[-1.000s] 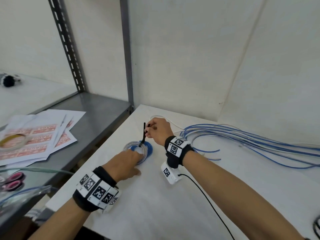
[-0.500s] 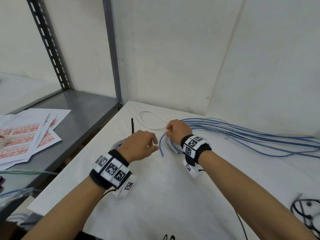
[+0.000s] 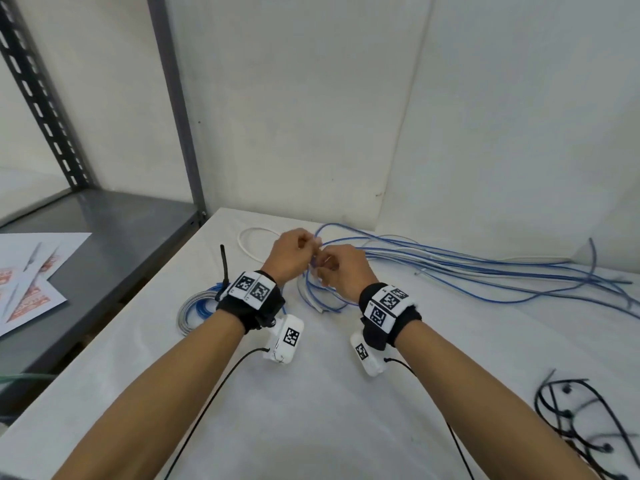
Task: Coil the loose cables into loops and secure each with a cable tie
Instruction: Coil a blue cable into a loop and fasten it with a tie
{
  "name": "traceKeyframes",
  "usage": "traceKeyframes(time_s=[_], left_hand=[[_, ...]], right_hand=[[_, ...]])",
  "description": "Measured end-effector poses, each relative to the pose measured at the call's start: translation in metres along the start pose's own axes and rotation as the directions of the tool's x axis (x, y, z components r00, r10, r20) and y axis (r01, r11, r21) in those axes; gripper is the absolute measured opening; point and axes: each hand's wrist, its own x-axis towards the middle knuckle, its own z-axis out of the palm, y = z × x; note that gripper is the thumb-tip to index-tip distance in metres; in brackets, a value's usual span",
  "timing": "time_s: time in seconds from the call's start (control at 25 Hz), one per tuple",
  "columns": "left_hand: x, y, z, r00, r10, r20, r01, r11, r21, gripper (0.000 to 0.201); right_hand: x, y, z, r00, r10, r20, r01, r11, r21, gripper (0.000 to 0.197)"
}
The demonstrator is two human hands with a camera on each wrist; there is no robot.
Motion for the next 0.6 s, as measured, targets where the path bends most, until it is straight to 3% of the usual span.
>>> traceKeyframes(time_s=[0.04, 0.08, 0.12, 0.2, 0.28, 0.4, 0.52, 0.6], left_hand=[[-0.002, 0.011, -0.002, 0.998, 0.063, -0.029, -0.065, 0.993, -0.094, 0.025], [-0.007, 0.024, -0.005, 0.99, 0.135, -0.05, -0.14, 0.98, -0.139, 0.019], [-0.012, 0.038, -0.01, 0.976, 0.208, -0.072, -0.216, 0.966, -0.144, 0.018], [-0.025, 0.062, -0.017, 0.947, 0.315, -0.062, -0.321, 0.934, -0.154, 0.02], [-0.038, 0.082, -0.026, 0.924, 0.379, 0.052, -0.35, 0.892, -0.286, 0.023], [-0.052, 0.111, -0.04, 0.9, 0.42, 0.118, -0.257, 0.729, -0.635, 0.024], [-0.05, 0.122, -0.056, 0.9, 0.435, 0.039, -0.217, 0.522, -0.825, 0.027], [-0.044, 0.117, -0.054, 0.902, 0.431, 0.013, -0.226, 0.499, -0.837, 0.026]], right_hand=[[-0.001, -0.002, -0.007, 0.992, -0.003, -0.124, 0.011, 0.998, 0.069, 0.02], [-0.002, -0.001, -0.015, 0.951, -0.024, -0.307, 0.05, 0.996, 0.078, 0.031], [-0.002, 0.001, -0.024, 0.878, -0.065, -0.475, 0.091, 0.995, 0.033, 0.043], [-0.002, 0.009, -0.041, 0.778, -0.062, -0.625, 0.094, 0.995, 0.018, 0.067], [0.003, 0.025, -0.059, 0.781, 0.047, -0.623, -0.007, 0.998, 0.067, 0.081], [0.008, 0.072, -0.083, 0.816, 0.181, -0.55, -0.253, 0.966, -0.058, 0.043], [-0.005, 0.117, -0.097, 0.734, 0.39, -0.556, -0.494, 0.868, -0.044, 0.026], [-0.012, 0.122, -0.101, 0.688, 0.359, -0.631, -0.439, 0.898, 0.032, 0.023]])
